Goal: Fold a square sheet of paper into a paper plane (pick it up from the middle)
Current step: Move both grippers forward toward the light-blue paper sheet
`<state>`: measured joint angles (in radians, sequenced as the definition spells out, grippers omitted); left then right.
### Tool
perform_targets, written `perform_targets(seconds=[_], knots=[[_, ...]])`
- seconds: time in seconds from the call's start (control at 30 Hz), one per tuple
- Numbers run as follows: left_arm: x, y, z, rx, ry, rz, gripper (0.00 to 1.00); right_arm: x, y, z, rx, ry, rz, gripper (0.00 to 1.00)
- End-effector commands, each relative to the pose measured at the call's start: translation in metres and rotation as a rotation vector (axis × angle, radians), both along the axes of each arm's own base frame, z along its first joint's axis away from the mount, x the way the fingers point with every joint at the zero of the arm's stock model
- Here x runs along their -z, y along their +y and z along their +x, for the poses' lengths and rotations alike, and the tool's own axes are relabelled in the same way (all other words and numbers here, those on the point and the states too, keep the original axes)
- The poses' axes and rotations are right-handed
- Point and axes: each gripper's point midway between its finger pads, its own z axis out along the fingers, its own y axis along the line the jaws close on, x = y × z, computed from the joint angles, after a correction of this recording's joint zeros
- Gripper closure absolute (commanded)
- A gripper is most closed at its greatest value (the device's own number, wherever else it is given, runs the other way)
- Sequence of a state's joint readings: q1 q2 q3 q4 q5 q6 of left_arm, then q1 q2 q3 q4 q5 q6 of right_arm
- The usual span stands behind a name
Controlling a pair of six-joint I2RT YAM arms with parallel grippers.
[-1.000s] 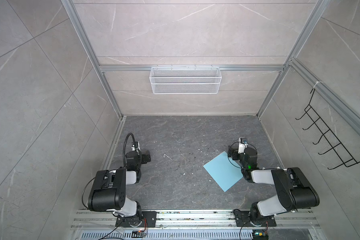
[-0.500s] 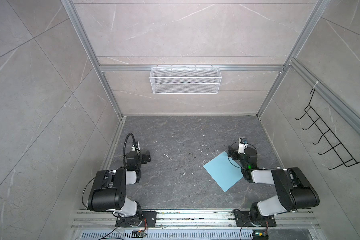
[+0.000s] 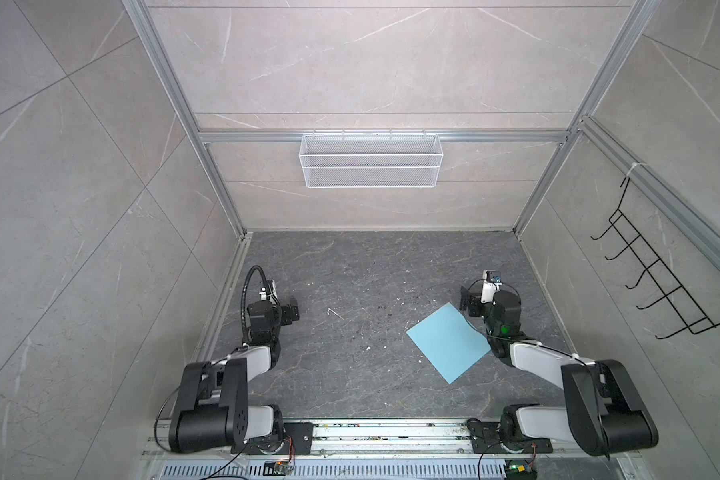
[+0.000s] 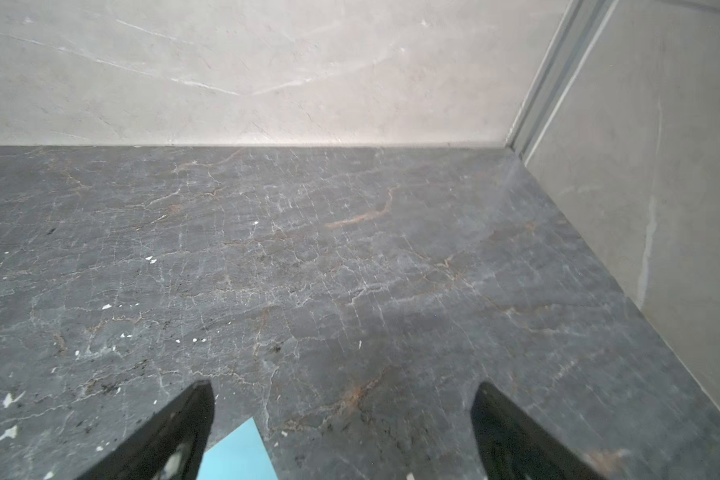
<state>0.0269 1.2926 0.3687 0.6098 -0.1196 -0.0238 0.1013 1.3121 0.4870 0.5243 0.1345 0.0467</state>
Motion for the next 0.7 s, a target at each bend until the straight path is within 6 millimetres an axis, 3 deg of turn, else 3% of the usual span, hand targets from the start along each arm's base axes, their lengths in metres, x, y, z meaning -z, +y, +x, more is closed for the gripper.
perform_targets(seconds=[0.0,0.13,0.3,0.43,0.67], knots=[[-0.045,0.005,0.002,-0.103,-0.017,-0.058,0.01,-0.001,0.002,0.000,0.069,0.243,0.104,0.01],[-0.075,-0.021,0.002,-0.055,-0.008,-0.250,0.00,0.002,0.037,0.005,0.002,0.401,0.280,0.01],[-0.093,-0.054,0.005,-0.001,0.068,-0.496,0.00,0.012,0.076,-0.013,-0.032,0.567,0.436,0.01],[-0.095,-0.072,0.008,0.044,0.105,-0.607,0.00,0.031,0.091,-0.038,-0.020,0.679,0.518,0.01],[-0.087,-0.088,0.016,0.117,0.153,-0.578,0.00,0.069,0.099,-0.066,0.043,0.768,0.574,0.01]])
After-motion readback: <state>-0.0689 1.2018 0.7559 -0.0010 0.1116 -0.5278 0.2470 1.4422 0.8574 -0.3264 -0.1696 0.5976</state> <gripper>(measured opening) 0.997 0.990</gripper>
